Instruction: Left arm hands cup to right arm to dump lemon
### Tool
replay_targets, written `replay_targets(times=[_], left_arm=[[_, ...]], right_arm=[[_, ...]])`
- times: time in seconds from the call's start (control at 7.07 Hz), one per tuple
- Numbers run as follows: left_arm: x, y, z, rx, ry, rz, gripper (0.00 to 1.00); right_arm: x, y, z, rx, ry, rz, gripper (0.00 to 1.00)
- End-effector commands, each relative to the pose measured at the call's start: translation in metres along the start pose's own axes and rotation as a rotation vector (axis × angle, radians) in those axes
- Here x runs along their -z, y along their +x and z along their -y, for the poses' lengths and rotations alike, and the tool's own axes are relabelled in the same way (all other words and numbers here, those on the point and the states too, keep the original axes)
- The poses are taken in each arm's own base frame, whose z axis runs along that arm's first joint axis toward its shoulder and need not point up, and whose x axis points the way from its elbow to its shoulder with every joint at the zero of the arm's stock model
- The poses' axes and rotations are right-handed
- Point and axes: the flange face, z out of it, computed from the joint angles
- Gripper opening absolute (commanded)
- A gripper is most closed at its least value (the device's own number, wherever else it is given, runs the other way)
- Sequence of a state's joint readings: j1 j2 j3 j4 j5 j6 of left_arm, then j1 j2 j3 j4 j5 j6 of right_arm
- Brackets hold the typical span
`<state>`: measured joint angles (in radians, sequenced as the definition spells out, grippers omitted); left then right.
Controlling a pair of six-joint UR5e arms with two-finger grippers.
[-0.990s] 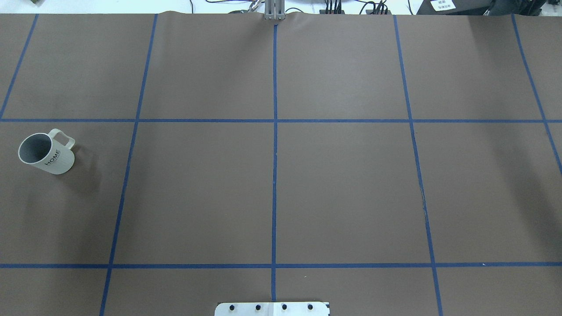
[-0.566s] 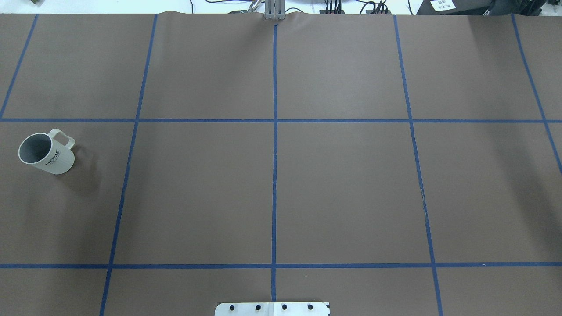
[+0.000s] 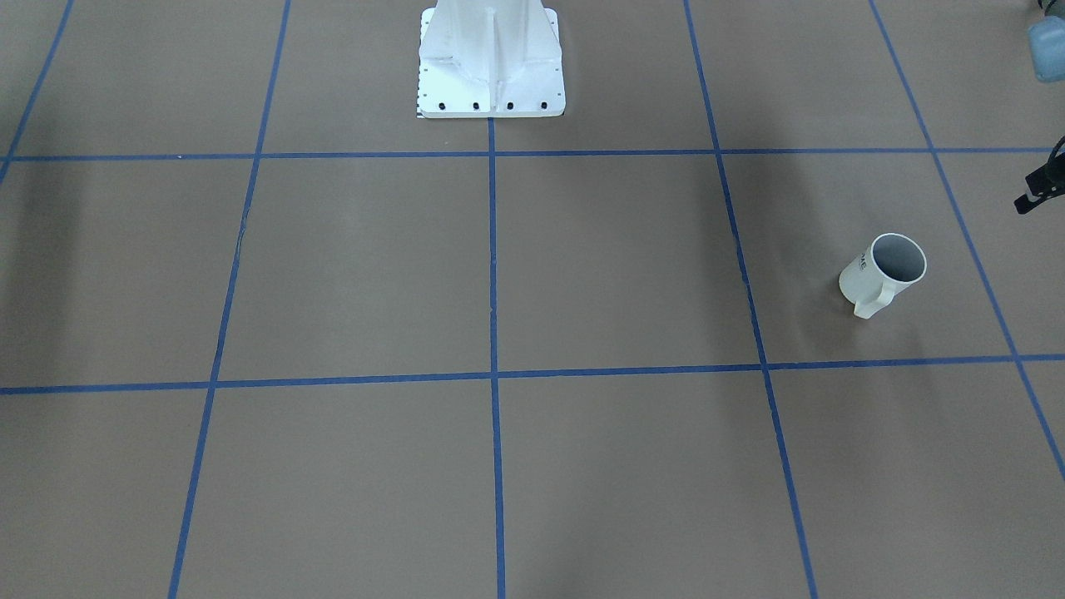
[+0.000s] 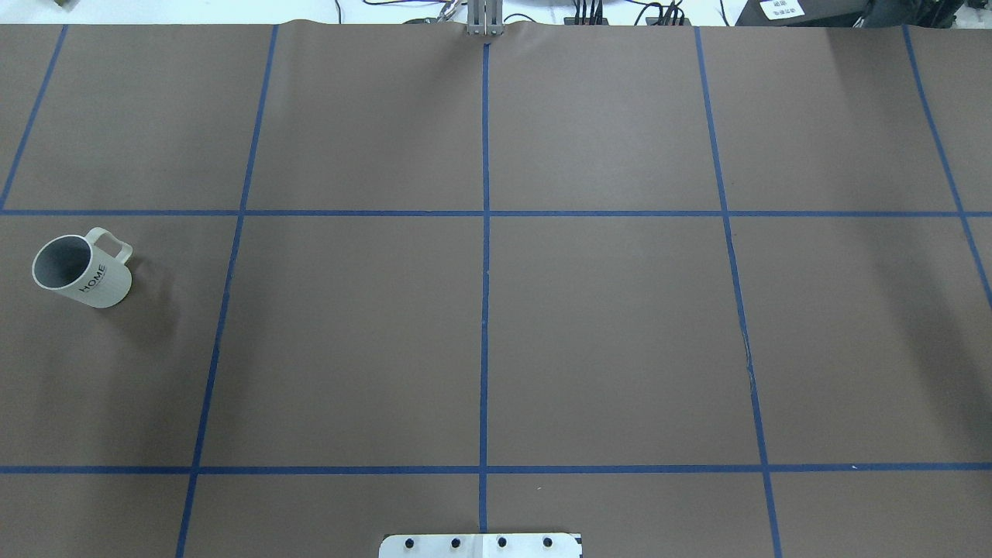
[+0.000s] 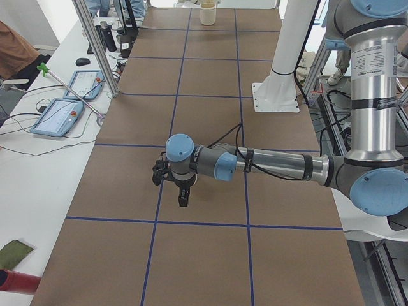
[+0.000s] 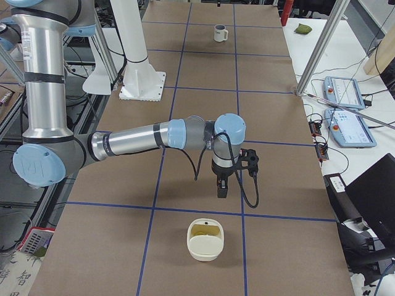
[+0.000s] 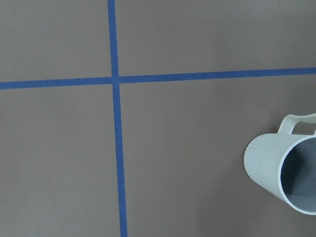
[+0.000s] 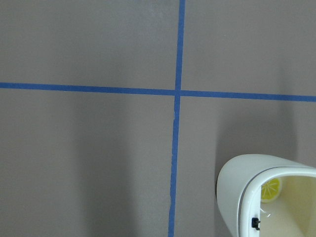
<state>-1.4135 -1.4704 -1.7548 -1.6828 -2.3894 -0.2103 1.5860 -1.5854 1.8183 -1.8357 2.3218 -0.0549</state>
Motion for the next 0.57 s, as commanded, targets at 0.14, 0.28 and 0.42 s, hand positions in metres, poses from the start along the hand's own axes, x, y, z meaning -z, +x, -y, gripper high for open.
replay_targets(times=[0.14,0.28,0.42], left_arm=[[0.022,-0.012,0.0,0.066,-0.001,0.007,1.0],[0.033,-0.03,-0.004,0.018,-0.003,0.015,1.0],[0.044,-0.039,-0.004,-0.004,0.004,0.017,1.0]], right_arm=[[-0.028,-0.001,0.003,-0.006,-0.064,0.008,1.0],[-0.033,0.001,0.003,-0.008,-0.073,0.006,1.0],[-0.042,0.007,0.003,-0.017,-0.09,0.004,1.0]])
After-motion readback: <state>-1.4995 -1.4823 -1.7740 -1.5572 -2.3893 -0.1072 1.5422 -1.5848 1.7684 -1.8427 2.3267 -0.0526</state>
